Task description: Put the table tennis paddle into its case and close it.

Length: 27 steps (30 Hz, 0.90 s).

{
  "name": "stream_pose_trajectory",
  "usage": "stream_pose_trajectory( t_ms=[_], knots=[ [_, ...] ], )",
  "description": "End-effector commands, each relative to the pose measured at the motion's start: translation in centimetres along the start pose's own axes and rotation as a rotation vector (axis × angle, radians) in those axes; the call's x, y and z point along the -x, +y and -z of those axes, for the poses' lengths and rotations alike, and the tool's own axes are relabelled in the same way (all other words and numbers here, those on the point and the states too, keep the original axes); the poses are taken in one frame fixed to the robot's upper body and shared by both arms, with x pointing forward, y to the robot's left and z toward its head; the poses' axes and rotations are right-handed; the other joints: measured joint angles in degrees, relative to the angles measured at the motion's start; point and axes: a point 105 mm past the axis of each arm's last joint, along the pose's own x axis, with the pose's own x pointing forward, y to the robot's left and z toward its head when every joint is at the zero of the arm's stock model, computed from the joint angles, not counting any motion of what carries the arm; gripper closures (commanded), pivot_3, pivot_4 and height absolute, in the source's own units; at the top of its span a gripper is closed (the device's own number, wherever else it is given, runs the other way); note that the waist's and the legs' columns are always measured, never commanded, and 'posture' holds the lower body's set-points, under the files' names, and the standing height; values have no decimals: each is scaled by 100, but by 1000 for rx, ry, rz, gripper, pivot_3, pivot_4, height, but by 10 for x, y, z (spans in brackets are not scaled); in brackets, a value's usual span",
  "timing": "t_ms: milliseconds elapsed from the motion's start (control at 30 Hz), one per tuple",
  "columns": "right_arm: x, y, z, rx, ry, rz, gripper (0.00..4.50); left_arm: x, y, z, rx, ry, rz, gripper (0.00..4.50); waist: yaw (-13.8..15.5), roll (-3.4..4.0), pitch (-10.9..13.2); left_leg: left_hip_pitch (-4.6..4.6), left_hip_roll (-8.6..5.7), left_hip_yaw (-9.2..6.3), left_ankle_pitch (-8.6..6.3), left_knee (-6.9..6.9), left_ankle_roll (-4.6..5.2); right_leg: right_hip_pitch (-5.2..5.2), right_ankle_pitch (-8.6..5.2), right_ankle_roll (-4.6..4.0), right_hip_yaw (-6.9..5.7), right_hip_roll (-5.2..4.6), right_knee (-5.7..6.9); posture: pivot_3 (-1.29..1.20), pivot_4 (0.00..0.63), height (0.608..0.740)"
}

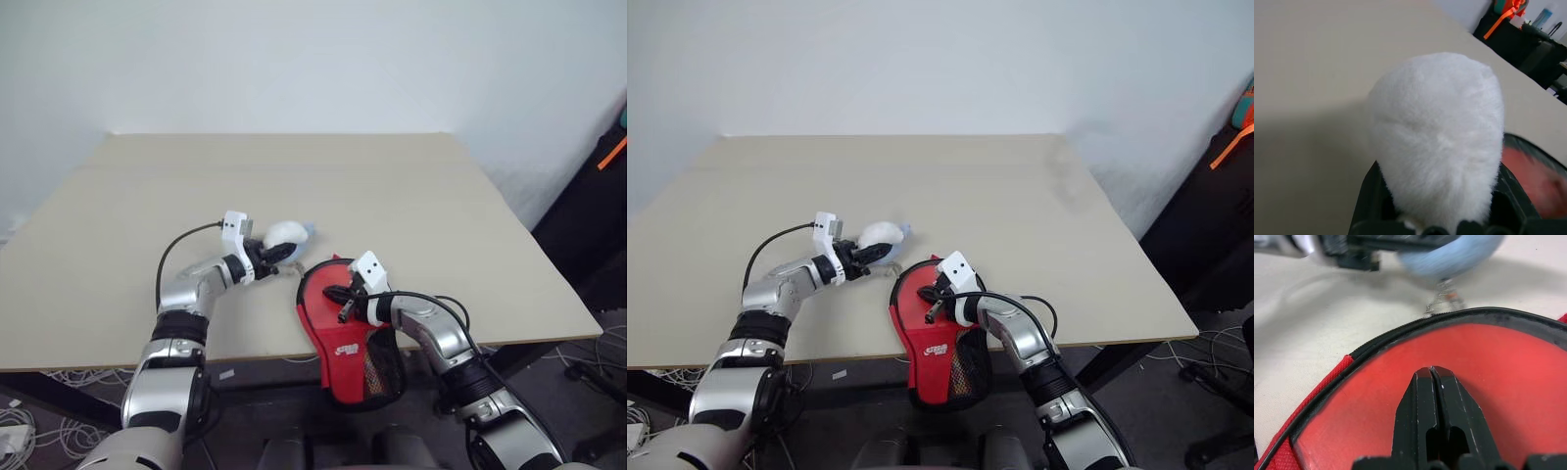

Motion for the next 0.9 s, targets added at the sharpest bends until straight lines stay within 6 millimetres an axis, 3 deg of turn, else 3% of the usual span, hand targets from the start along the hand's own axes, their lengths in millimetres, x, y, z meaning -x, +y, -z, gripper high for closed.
stream_pose_trajectory(
  t_ms=[33,533,700,900],
  knots=[
    [-2,0,14,-22,50,1,4500,-11,-6,-36,-88,-85,-2,3156,-3,0,0,0,0,0,0,0,-1,0,0,1,0,0,0,0,0,740],
    [-3,2,19,-2,69,-13,4500,-68,-58,-59,-162,-109,100,3156,0,-2,0,-2,-1,-3,1,2,0,1,-9,17,1,2,-1,0,0,740],
    [-1,1,20,3,74,-9,4500,-77,-88,-48,-147,-73,262,3156,-1,-2,0,-3,-1,-3,1,2,0,1,-9,17,1,2,-1,0,0,740],
    [0,1,21,5,78,-5,4500,-69,-97,-28,-168,-10,381,3156,-2,-1,0,-4,-1,-2,1,2,0,1,-9,17,2,2,-1,0,0,740]
  ],
)
